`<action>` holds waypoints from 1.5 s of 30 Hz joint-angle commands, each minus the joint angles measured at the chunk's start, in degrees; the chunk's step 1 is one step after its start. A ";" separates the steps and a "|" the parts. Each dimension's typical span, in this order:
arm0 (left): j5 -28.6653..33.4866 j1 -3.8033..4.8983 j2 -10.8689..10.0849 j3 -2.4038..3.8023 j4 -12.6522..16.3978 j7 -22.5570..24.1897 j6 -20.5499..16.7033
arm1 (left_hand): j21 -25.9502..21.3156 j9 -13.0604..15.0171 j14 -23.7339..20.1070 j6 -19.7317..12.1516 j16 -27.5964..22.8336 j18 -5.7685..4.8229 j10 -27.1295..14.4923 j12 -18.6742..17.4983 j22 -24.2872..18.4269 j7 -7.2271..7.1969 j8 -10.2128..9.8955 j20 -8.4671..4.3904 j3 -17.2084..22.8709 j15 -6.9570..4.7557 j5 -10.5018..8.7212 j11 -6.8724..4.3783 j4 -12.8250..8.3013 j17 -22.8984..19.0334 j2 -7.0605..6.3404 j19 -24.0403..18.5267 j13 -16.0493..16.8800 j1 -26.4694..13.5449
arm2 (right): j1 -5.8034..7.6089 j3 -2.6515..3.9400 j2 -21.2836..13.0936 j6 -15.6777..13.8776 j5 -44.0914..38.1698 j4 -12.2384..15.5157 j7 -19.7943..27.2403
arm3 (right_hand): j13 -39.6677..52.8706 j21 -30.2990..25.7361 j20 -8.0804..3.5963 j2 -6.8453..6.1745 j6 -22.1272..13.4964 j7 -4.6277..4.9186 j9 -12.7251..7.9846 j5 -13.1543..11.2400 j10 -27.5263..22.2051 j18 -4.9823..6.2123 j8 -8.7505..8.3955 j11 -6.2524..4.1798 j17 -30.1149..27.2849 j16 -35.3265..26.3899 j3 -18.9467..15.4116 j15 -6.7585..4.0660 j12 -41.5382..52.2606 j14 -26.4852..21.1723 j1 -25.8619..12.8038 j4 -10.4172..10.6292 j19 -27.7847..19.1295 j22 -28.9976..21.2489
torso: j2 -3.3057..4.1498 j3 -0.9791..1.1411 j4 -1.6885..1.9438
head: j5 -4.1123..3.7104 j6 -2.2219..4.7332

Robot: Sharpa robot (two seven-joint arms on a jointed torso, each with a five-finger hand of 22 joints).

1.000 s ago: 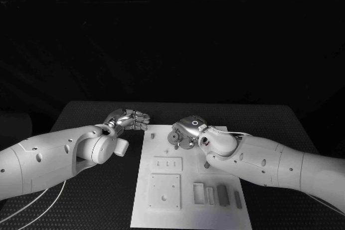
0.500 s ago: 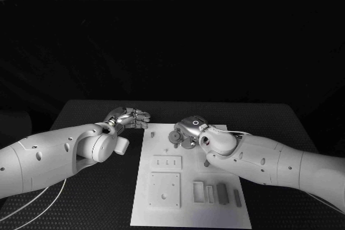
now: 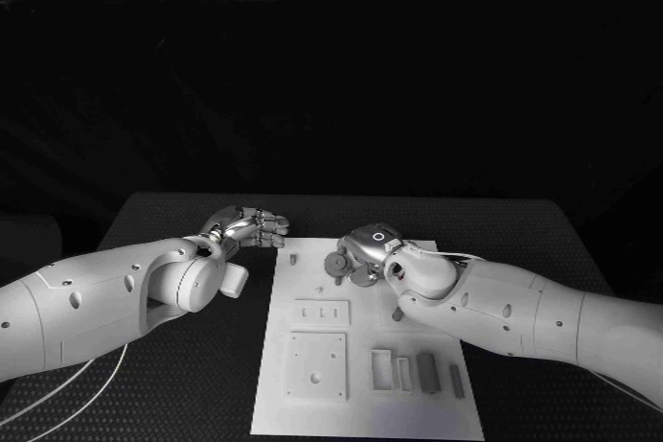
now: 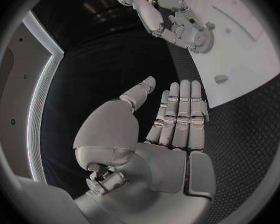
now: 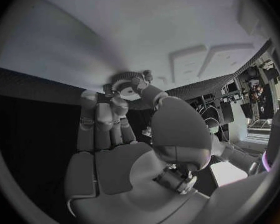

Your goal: Assemble the parts on the task board

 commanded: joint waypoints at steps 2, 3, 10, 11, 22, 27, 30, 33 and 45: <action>-0.11 0.09 0.05 0.06 0.05 0.36 -0.16 | -0.22 0.10 -0.34 -0.12 -0.29 0.42 -0.14 -0.13 -0.08 0.25 -0.26 0.23 -0.11 0.24 0.10 0.43 0.03 0.09 -0.44 0.00 0.10 -0.08 | -0.07 -0.03 -0.92 -3.63 0.63 0.72 0.10 | -0.14 -0.31 0.16 -0.88 -0.08 1.18 -0.24 0.04 -3.57 1.27 -0.58 1.93 -0.11 -0.06 0.01 0.57 0.14 -0.11 0.11 0.57 -0.03 0.55 | -0.04 0.01 0.02 | -0.07 0.13; -0.10 0.09 0.04 0.06 0.01 0.36 -0.25 | -0.23 0.10 -0.34 -0.12 -0.30 0.42 -0.14 -0.13 -0.08 0.25 -0.26 0.23 -0.10 0.24 0.10 0.43 0.03 0.09 -0.44 0.00 0.10 -0.09 | -0.06 -0.02 -1.45 -4.92 1.13 1.25 0.51 | -0.19 -0.29 0.15 -0.98 -0.23 1.24 -0.29 0.04 -3.55 1.27 -0.65 1.99 -0.13 -0.03 0.02 0.63 0.21 -0.08 0.21 0.64 0.02 0.55 | -0.04 0.03 0.02 | -0.06 0.15; 0.10 0.09 -0.12 0.05 -0.01 0.35 -0.25 | -0.24 0.11 -0.35 -0.13 -0.32 0.42 -0.14 -0.15 -0.09 0.26 -0.28 0.24 -0.10 0.25 0.09 0.44 0.02 0.11 -0.45 -0.01 0.11 -0.08 | 0.18 0.49 -4.09 -8.89 3.23 4.46 2.18 | -0.39 -0.33 0.12 -1.56 -0.36 1.32 -0.35 0.04 -3.57 1.27 -0.66 2.09 -0.26 -0.02 0.08 0.75 0.35 -0.08 0.80 0.55 0.03 0.56 | -0.01 0.06 -0.11 | 0.16 0.29; 0.10 0.09 -0.12 0.05 -0.10 0.36 -0.21 | -0.25 0.11 -0.35 -0.13 -0.33 0.42 -0.14 -0.16 -0.09 0.26 -0.28 0.24 -0.10 0.25 0.10 0.44 0.02 0.11 -0.45 -0.01 0.11 -0.08 | 0.30 0.63 -4.39 -9.38 3.46 4.79 2.42 | -0.42 -0.34 0.12 -1.58 -0.31 1.32 -0.34 0.04 -3.58 1.27 -0.63 2.08 -0.28 -0.03 0.10 0.75 0.37 -0.09 0.89 0.54 0.02 0.56 | 0.00 0.10 -0.17 | 0.22 0.32; 0.10 0.08 -0.40 0.06 -1.10 0.89 0.80 | -0.27 0.23 -0.30 0.08 -0.37 0.43 -0.01 -0.15 -0.08 0.19 -0.20 0.24 0.02 0.24 0.10 0.39 0.02 0.17 -0.28 0.01 0.17 0.05 | 1.76 1.77 -10.45 -12.68 11.49 5.13 7.99 | -0.85 -0.57 0.19 -1.14 0.71 1.05 -0.16 0.04 -3.56 1.27 0.05 1.84 -0.69 -0.33 0.21 0.55 0.46 -0.10 1.73 0.22 -0.18 0.50 | -0.07 0.21 -0.62 | -0.28 1.51; -0.02 0.07 -0.21 0.05 -2.43 1.53 2.20 | -0.24 0.63 0.04 1.24 -0.39 0.48 1.09 0.22 -0.01 -0.31 0.25 0.18 0.20 0.14 0.09 -0.07 0.00 0.42 0.26 0.25 0.51 0.25 | 2.62 2.23 -15.34 -7.59 24.35 6.16 17.10 | -1.14 -0.82 0.34 -0.95 0.88 0.99 -0.17 0.04 -3.75 1.27 0.19 1.78 -0.93 -0.61 0.08 0.49 0.35 -0.32 1.99 -0.13 -0.56 0.48 | -0.26 0.58 -1.29 | 0.05 2.15; -0.47 0.06 -0.09 0.04 -2.77 1.73 2.98 | -0.21 0.90 0.30 2.18 -0.38 0.50 1.72 0.33 0.05 -0.71 0.57 0.10 0.30 0.04 0.10 -0.35 -0.02 0.61 0.59 0.45 0.69 0.38 | 2.97 2.31 -18.55 -4.07 30.26 6.91 21.52 | -1.45 -1.27 0.72 -0.35 0.77 1.03 -0.23 0.03 -4.48 1.27 0.21 1.82 -1.17 -1.00 -0.42 0.52 0.13 -1.02 1.97 -0.83 -1.35 0.48 | -0.31 0.86 -1.81 | -0.17 2.58; -1.00 0.04 -0.03 0.02 -2.90 1.77 3.37 | -0.20 1.09 0.47 2.96 -0.39 0.49 2.24 0.44 0.09 -1.04 0.81 0.05 0.33 -0.02 0.10 -0.56 -0.01 0.73 0.83 0.56 0.84 0.39 | 3.05 2.31 -20.80 -1.83 33.78 7.19 23.97 | -1.61 -1.52 0.99 -0.16 0.68 1.10 -0.29 0.03 -4.96 1.27 0.21 1.88 -1.25 -1.13 -0.82 0.59 0.06 -1.50 1.88 -1.36 -1.84 0.51 | -0.32 1.05 -2.06 | -0.28 2.65; -1.09 -0.03 0.10 0.00 -3.08 1.86 3.30 | -0.38 1.15 0.58 3.55 -0.57 0.33 2.76 0.19 0.10 -1.30 0.51 -0.03 0.20 -0.08 0.10 -0.75 -0.06 1.00 0.70 0.44 0.96 0.27 | 1.82 1.95 -25.00 1.96 35.39 5.98 26.14 | -2.02 -2.12 1.80 -1.14 0.17 1.39 -0.52 0.03 -6.34 1.27 0.07 2.20 -1.40 -1.40 -2.08 0.91 -0.08 -2.97 1.02 -2.05 -3.12 0.61 | -0.29 1.22 -2.24 | -1.08 2.58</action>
